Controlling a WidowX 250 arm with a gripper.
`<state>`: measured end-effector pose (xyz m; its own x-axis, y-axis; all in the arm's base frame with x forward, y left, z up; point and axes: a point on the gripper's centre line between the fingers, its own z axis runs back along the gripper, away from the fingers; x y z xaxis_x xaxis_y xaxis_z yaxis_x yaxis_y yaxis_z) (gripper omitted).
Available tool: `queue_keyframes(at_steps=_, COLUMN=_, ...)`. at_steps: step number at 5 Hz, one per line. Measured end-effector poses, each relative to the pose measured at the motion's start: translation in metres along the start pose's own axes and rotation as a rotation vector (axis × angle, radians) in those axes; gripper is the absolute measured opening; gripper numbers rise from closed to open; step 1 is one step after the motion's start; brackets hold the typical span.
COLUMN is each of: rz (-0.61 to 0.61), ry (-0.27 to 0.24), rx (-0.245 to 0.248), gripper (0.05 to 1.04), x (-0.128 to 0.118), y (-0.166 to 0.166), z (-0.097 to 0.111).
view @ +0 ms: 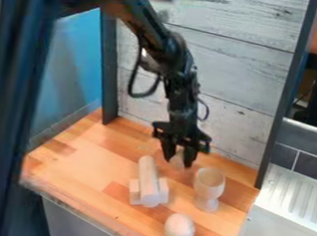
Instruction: Put the cylinder in the cup
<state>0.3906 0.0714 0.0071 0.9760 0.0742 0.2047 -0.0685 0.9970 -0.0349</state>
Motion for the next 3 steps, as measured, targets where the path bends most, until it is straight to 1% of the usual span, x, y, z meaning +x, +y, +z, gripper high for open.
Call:
queue_keyframes(at_steps=1, rz=-0.008, ry=-0.053, rx=0.025, gripper=0.512, x=-0.01, y=0.001, z=0.018)
queue_keyframes(at_steps=2, rz=-0.017, ry=-0.076, rx=0.018, gripper=0.513, x=-0.014, y=-0.003, z=0.026)
queue_keyframes(at_steps=3, rz=-0.021, ry=-0.043, rx=-0.004, gripper=0.512, x=-0.019, y=-0.008, z=0.03)
